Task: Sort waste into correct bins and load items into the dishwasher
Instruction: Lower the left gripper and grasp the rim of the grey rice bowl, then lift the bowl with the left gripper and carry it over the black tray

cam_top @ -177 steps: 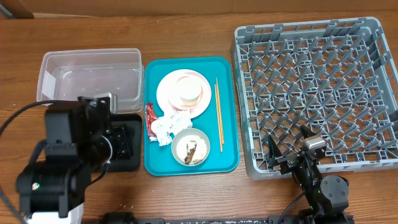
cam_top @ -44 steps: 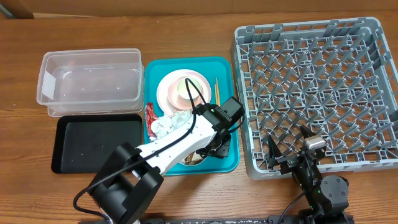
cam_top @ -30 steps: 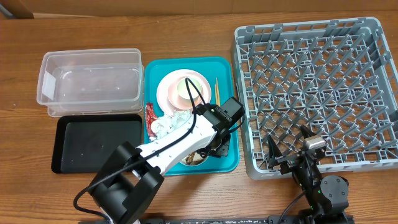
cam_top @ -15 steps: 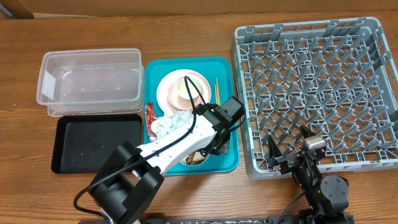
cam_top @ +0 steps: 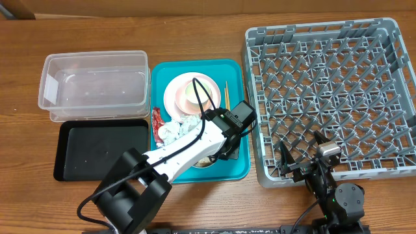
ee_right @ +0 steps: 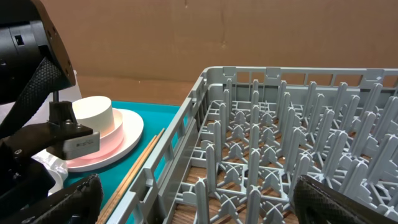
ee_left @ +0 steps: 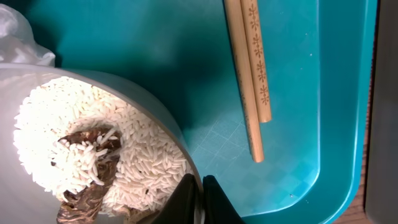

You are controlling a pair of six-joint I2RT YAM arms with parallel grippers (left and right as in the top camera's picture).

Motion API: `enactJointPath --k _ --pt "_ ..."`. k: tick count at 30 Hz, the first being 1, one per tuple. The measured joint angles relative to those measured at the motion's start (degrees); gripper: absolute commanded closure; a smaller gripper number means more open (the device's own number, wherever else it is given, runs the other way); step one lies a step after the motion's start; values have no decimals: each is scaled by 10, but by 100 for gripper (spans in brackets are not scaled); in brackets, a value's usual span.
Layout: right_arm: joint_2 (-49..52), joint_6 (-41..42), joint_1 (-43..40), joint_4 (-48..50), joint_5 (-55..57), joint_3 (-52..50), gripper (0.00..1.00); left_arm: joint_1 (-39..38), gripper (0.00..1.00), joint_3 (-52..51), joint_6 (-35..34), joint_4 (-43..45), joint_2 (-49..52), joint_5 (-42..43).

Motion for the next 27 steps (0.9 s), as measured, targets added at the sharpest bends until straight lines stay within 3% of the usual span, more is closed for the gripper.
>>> enactJointPath --k 17,27 --pt "0 0 0 0 0 0 0 0 96 16 5 -60 -5 -9" --pt "0 0 0 0 0 0 0 19 96 62 34 -162 -81 -8"
